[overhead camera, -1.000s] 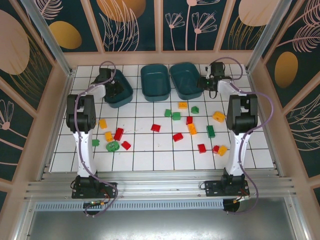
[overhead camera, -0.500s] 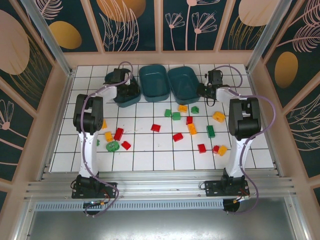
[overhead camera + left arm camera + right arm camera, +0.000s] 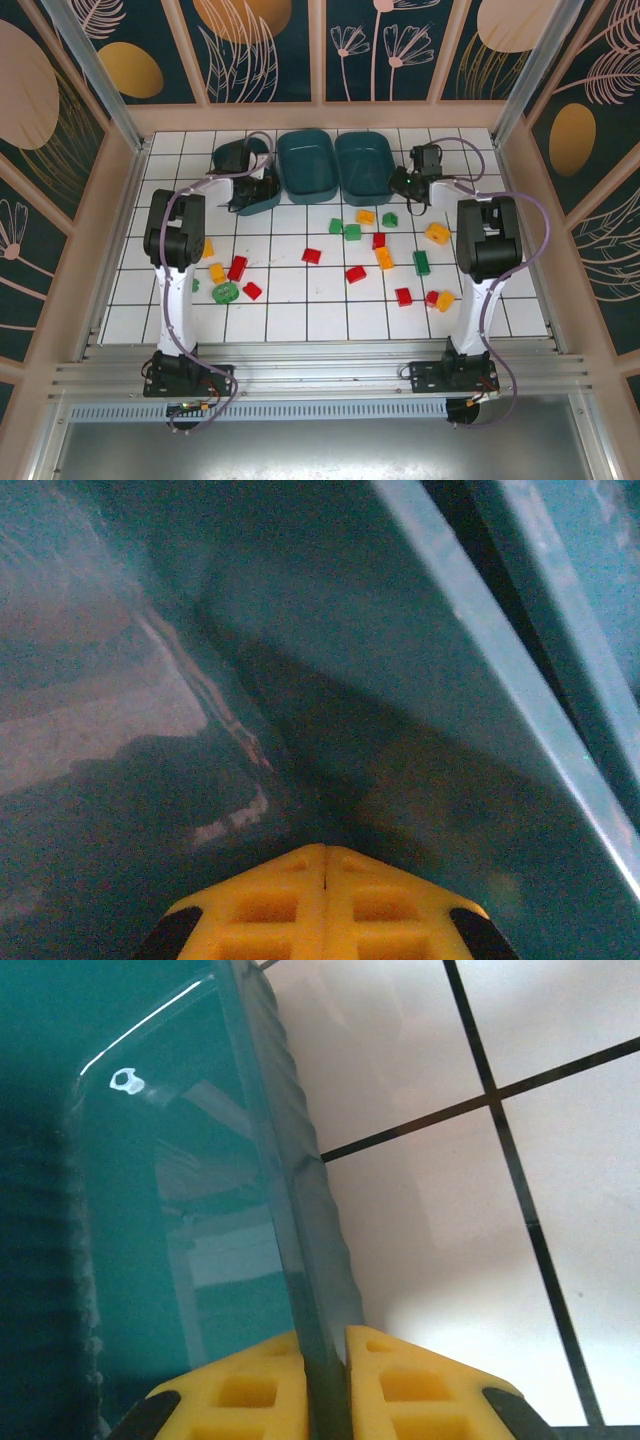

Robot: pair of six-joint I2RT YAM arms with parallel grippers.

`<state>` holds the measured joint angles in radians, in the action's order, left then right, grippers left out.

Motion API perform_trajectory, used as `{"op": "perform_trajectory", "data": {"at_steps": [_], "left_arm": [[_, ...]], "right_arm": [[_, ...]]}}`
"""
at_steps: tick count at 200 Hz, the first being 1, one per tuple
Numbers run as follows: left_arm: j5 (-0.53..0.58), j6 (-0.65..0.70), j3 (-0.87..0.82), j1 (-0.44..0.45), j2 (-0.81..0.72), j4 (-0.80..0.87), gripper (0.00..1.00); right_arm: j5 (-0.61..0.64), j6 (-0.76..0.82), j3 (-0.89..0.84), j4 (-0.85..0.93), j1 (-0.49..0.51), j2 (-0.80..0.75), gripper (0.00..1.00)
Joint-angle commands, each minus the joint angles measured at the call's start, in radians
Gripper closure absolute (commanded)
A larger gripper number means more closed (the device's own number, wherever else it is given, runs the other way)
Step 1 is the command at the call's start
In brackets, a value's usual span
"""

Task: Sort the legos into containers by color

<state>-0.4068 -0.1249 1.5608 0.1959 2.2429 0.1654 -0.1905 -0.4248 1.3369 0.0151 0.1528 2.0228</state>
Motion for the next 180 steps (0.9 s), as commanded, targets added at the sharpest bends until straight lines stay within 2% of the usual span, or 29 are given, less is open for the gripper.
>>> {"op": "perform_trajectory", "data": {"at_steps": [1, 29, 38, 49, 73, 93, 110, 120, 141, 162, 180], "left_arm": [[0.006, 0.073, -0.053, 0.004, -0.085, 0.010, 0.93], [0.018, 0.048, -0.086, 0.004, -0.154, -0.007, 0.84], [0.045, 0.038, -0.095, 0.004, -0.184, -0.014, 0.76], [0.095, 0.016, -0.106, 0.004, -0.224, -0.026, 0.58], [0.169, -0.081, -0.134, -0.012, -0.324, -0.056, 0.44], [0.274, -0.220, -0.191, -0.058, -0.396, -0.097, 0.42], [0.313, -0.319, -0.261, -0.111, -0.433, -0.117, 0.47], [0.395, -0.353, -0.301, -0.126, -0.446, -0.109, 0.52], [0.506, -0.372, -0.378, -0.142, -0.462, -0.112, 0.54], [0.524, -0.345, -0.400, -0.142, -0.440, -0.116, 0.54], [0.454, -0.318, -0.409, -0.145, -0.407, -0.160, 0.54]], "right_arm": [[0.028, -0.014, -0.016, -0.062, 0.020, -0.047, 0.86], [0.035, -0.012, -0.010, -0.079, 0.039, -0.043, 0.87], [0.042, -0.012, -0.013, -0.078, 0.047, -0.047, 0.88], [0.051, -0.016, -0.024, -0.086, 0.056, -0.054, 0.88], [0.063, -0.033, -0.044, -0.105, 0.067, -0.068, 0.89], [0.082, -0.041, -0.047, -0.109, 0.065, -0.067, 0.91], [0.092, -0.053, -0.055, -0.126, 0.054, -0.072, 0.92], [0.082, -0.061, -0.049, -0.130, 0.043, -0.067, 0.92], [0.071, -0.059, -0.026, -0.123, 0.041, -0.055, 0.92], [0.060, -0.058, -0.016, -0.119, 0.041, -0.042, 0.92], [0.059, -0.057, -0.016, -0.119, 0.041, -0.040, 0.92]]}}
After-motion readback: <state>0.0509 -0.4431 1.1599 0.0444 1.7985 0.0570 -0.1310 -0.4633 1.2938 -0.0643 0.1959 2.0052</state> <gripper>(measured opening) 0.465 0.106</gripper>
